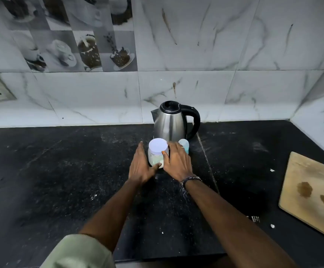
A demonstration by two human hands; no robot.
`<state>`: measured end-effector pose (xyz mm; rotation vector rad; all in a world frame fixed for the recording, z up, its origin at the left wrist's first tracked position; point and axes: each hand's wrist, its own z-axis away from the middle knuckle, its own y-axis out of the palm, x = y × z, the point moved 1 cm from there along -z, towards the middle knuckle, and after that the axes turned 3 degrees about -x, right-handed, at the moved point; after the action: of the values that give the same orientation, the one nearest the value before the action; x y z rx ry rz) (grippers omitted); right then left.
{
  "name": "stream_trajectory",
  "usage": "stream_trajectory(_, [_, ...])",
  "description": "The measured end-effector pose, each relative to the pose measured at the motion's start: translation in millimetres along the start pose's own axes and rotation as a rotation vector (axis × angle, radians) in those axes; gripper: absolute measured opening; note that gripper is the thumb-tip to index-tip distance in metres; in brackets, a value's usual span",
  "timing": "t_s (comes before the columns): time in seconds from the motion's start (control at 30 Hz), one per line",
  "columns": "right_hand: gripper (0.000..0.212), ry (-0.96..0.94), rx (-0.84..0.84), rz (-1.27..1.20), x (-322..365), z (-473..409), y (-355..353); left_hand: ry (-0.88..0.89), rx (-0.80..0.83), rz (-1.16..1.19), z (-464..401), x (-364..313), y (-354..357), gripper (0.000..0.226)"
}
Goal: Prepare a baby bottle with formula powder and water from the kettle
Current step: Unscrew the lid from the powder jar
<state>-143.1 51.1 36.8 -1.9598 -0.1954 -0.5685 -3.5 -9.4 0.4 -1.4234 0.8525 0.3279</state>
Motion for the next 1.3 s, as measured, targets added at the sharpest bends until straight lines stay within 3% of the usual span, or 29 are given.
stream_trajectory(0.13, [0.059, 0.075, 0.063, -0.006, 4, -12, 14, -0.048, 0.035, 0.065, -7, 1, 4, 0.128])
stream_trajectory(0.23, [0.070, 0.116, 0.088, 0.001, 3, -17, 24, -0.075, 0.036, 0.104, -13, 5, 12, 0.120])
stream_trajectory(0.4, [0.072, 0.173, 0.064, -0.043, 1, -22, 37, -0.033, -0.056, 0.204, -17, 7, 20, 0.063])
stream_trajectory(0.57, [0.071, 0.157, 0.073, -0.048, 1, -23, 44, -0.003, -0.075, 0.257, -15, 4, 19, 0.070])
stream_trajectory(0.73, [0.071, 0.143, 0.046, -0.061, -4, -19, 43, 0.015, -0.077, 0.256, -12, 2, 19, 0.062])
stream_trajectory(0.97, [0.073, 0.077, -0.020, -0.073, -1, -2, 31, 0.046, -0.105, 0.306, 10, 4, 17, 0.082])
stream_trajectory(1.3, [0.073, 0.020, -0.124, -0.111, 11, 43, 9, 0.117, -0.170, 0.385, 55, 8, 14, 0.077])
